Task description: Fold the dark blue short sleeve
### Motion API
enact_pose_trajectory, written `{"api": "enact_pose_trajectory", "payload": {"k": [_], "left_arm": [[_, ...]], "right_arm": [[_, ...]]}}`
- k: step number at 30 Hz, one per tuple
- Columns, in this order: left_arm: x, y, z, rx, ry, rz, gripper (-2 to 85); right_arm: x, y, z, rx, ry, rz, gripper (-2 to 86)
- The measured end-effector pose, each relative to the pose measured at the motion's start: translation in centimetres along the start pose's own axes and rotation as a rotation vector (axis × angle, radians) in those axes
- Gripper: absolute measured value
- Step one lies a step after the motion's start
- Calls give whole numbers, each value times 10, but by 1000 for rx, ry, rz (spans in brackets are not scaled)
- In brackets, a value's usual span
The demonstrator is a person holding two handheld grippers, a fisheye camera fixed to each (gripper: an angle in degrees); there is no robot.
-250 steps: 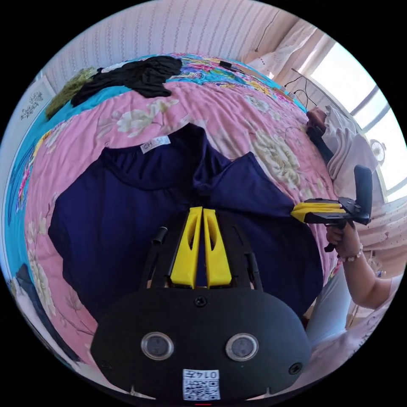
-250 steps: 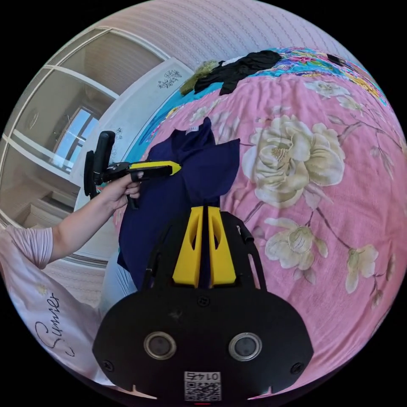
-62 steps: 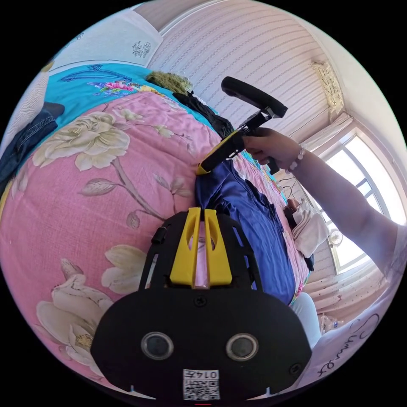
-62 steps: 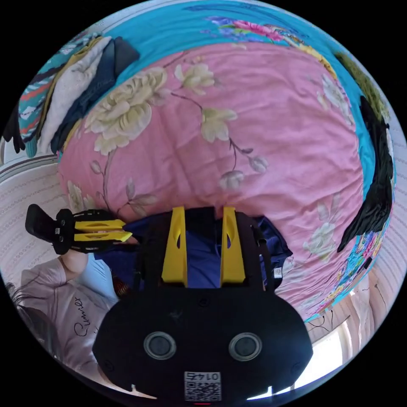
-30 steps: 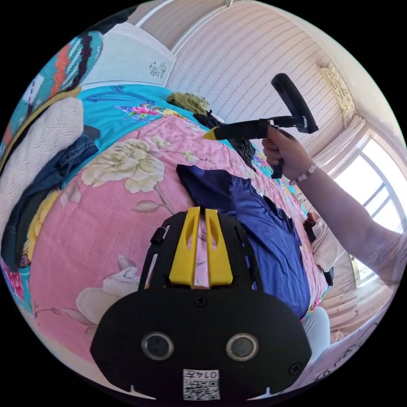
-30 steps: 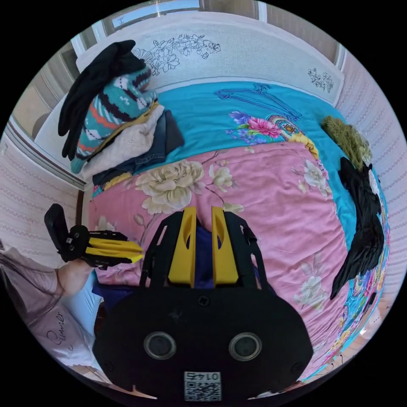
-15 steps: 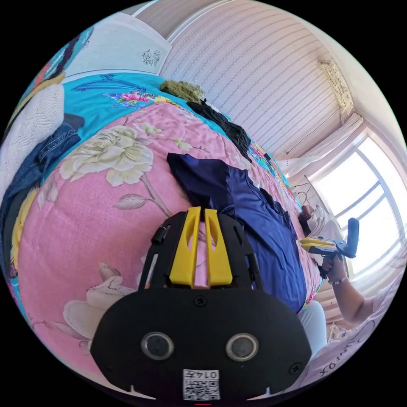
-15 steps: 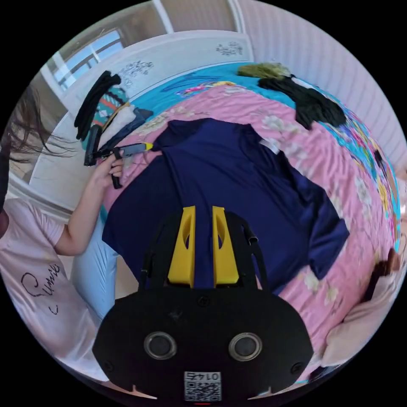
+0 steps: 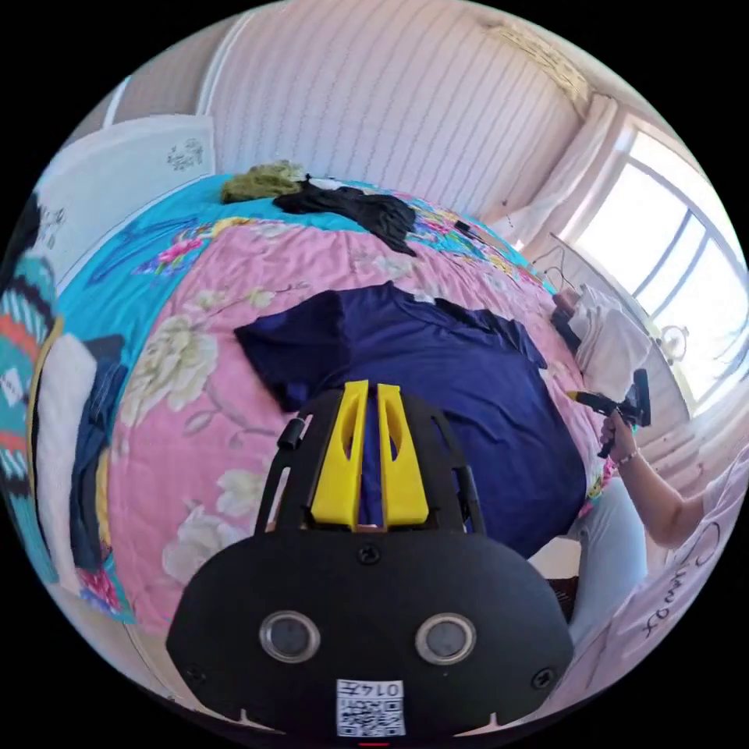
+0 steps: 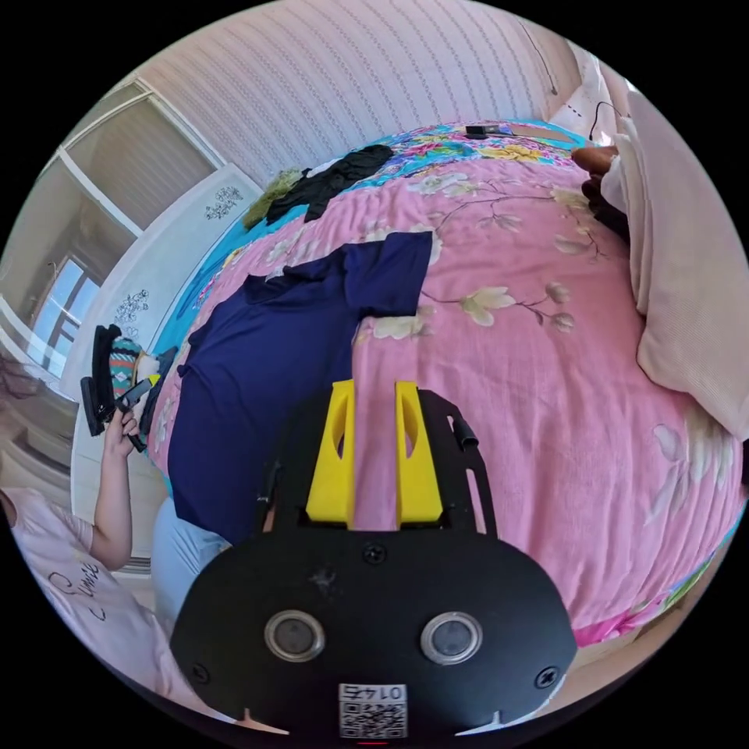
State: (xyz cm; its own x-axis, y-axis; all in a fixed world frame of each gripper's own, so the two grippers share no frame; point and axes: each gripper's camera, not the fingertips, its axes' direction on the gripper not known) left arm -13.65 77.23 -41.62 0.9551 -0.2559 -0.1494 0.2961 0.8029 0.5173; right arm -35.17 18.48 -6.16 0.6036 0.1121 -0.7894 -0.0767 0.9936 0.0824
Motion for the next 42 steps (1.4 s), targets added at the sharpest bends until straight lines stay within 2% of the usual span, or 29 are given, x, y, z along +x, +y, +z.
{"api": "enact_pose_trajectory", "payload": {"k": [5,9,12,16,18,22,25,28,33,36,39,42], "left_arm": [[134,-101,97,-54,134,324,50],[232,-169,188,-134,126,495,51],[276,-204,243,-141,149,516,57],[308,-230,306,-203,150,482,79],[317,-234,342,-247,111,450,79],[306,-227,391,-417,126,377,56],[291,-226,391,-369,211,352,4],[275,-231,380,-322,259,303,-7],[225,-231,307,-107,377,212,-10],[187,-206,260,-21,375,175,-9],[142,-166,234,5,350,89,-8],[101,-129,232,-73,298,-6,-3]], "right_arm": [[73,18,39,139,-148,140,91],[109,33,64,228,-215,243,79],[131,55,84,260,-197,290,34],[178,82,105,304,-433,371,5],[186,89,110,309,-452,366,2],[198,97,123,309,-464,359,-2],[206,102,131,336,-497,378,-3],[208,99,139,332,-515,370,-3],[189,82,136,351,-487,254,-3],[158,66,127,361,-523,130,-3],[112,48,126,279,-492,-37,-3],[70,37,139,183,-441,-161,-2]]}}
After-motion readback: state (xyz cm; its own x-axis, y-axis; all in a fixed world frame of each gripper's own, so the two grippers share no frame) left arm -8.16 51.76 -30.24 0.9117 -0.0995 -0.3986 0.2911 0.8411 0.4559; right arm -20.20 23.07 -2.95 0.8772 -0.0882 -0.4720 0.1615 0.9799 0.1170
